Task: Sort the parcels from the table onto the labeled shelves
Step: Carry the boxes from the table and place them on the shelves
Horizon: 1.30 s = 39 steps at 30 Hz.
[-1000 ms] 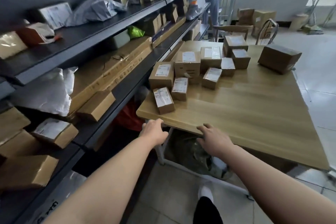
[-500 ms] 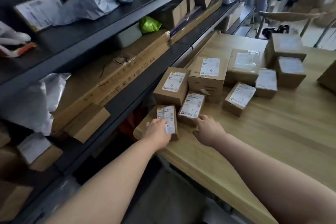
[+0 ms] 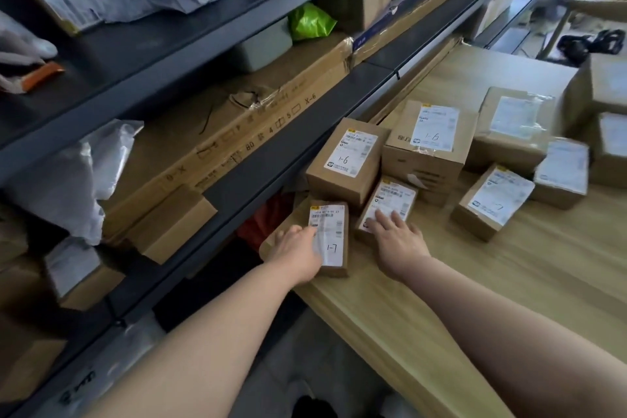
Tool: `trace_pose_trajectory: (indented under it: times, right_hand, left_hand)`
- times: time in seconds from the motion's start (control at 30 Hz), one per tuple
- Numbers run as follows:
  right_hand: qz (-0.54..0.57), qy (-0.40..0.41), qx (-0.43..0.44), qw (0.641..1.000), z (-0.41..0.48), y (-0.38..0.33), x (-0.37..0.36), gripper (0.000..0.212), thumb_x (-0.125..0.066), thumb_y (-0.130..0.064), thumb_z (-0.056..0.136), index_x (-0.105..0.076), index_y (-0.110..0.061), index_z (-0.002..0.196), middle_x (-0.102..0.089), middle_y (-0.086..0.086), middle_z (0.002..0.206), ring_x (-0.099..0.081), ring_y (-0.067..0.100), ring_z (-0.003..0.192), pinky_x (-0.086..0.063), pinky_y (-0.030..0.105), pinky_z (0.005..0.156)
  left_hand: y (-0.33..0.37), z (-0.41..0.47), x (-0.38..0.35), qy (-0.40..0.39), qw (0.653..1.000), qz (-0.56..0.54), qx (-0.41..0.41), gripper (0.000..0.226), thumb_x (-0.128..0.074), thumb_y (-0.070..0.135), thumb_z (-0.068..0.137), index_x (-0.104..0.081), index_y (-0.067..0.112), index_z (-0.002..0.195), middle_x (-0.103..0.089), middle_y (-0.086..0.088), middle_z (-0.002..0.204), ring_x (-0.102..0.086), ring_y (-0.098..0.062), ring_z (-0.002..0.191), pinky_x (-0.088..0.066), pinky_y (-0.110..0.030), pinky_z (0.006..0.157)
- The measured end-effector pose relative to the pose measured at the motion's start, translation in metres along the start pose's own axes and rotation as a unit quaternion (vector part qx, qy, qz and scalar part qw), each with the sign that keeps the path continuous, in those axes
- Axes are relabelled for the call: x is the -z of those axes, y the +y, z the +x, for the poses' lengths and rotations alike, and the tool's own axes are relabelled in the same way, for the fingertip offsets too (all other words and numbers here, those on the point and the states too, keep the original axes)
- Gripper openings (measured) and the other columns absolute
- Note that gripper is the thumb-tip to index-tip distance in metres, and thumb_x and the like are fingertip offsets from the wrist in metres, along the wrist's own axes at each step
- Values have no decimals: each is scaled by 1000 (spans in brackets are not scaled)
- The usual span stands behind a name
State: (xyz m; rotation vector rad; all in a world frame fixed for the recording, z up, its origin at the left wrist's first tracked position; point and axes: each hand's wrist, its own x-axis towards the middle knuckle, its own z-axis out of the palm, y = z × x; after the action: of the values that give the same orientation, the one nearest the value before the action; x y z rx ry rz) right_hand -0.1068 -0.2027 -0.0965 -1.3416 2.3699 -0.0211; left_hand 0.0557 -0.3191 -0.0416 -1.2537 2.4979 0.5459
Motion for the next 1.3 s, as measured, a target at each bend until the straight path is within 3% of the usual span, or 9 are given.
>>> trace_pose_trajectory:
  times: [0.07,0.3,0.43,0.53,0.63,0.77,0.9,1.1,1.3]
  right_hand:
    - [-2,18,10,1000,-8,6,-4,57,-40,-18,94,-24,-29,148,-7,-5,161,-4,26,148,-21,50,114]
    - [-5,68,34,997,-45,20,-14,35,-48,-38,91,-46,-28,125,-41,-8,141,-26,20,140,-33,39,104]
    - [85,128,7,988,-47,22,-12,31,-52,-39,90,-52,-28,119,-50,-8,124,-47,19,123,-36,34,91]
    - [111,136,-78,981,-39,17,-15,57,-54,-51,87,-40,-27,138,-37,0,143,-30,23,138,-31,40,104]
    - [95,94,-124,983,-36,10,-27,77,-55,-66,79,-28,-31,143,-14,4,157,-10,29,145,-24,45,111]
    - [125,110,-140,976,-39,6,-31,75,-62,-54,71,-34,-33,137,-8,3,159,-13,28,143,-32,43,106]
    - [146,96,-151,973,-50,15,-32,75,-62,-44,69,-32,-37,138,-2,3,160,-8,28,145,-24,43,111]
    - [111,101,-132,980,-74,30,-44,67,-61,-47,77,-30,-45,136,0,7,159,-15,29,143,-24,43,110]
    - [106,106,-116,982,-73,36,-46,67,-65,-50,77,-31,-47,136,-5,7,158,-26,31,135,-29,42,107]
  left_hand:
    - [7,7,-8,-6,1000,5,-9,56,-55,31,91,-36,29,144,-38,1,144,-34,-26,129,-39,-37,93]
    - [18,21,-30,-7,999,8,-35,64,-59,32,89,-29,27,146,-20,0,152,-26,-28,129,-40,-42,96]
    - [12,27,-36,-10,999,12,-46,67,-62,41,88,-28,33,145,-17,2,155,-26,-29,130,-40,-43,96]
    - [14,29,-37,1,998,33,-51,76,-66,55,80,-29,32,142,-22,2,151,-30,-30,127,-42,-42,93]
    - [18,28,-41,2,999,30,-28,90,-70,64,71,-26,31,142,-16,3,155,-30,-34,133,-45,-43,90]
    - [20,25,-50,15,1000,11,-17,86,-73,57,73,-25,33,140,-8,4,155,-34,-38,130,-45,-41,89]
    - [21,22,-58,17,999,-38,5,83,-74,43,75,-22,37,139,2,0,157,-35,-37,128,-44,-39,88]
    - [20,18,-63,23,998,-43,31,80,-71,38,75,-21,41,137,-27,-11,136,-37,-33,119,-47,-40,91]
    - [20,17,-70,49,997,-39,38,80,-72,41,77,-20,43,138,-30,-8,130,-39,-30,115,-48,-37,82]
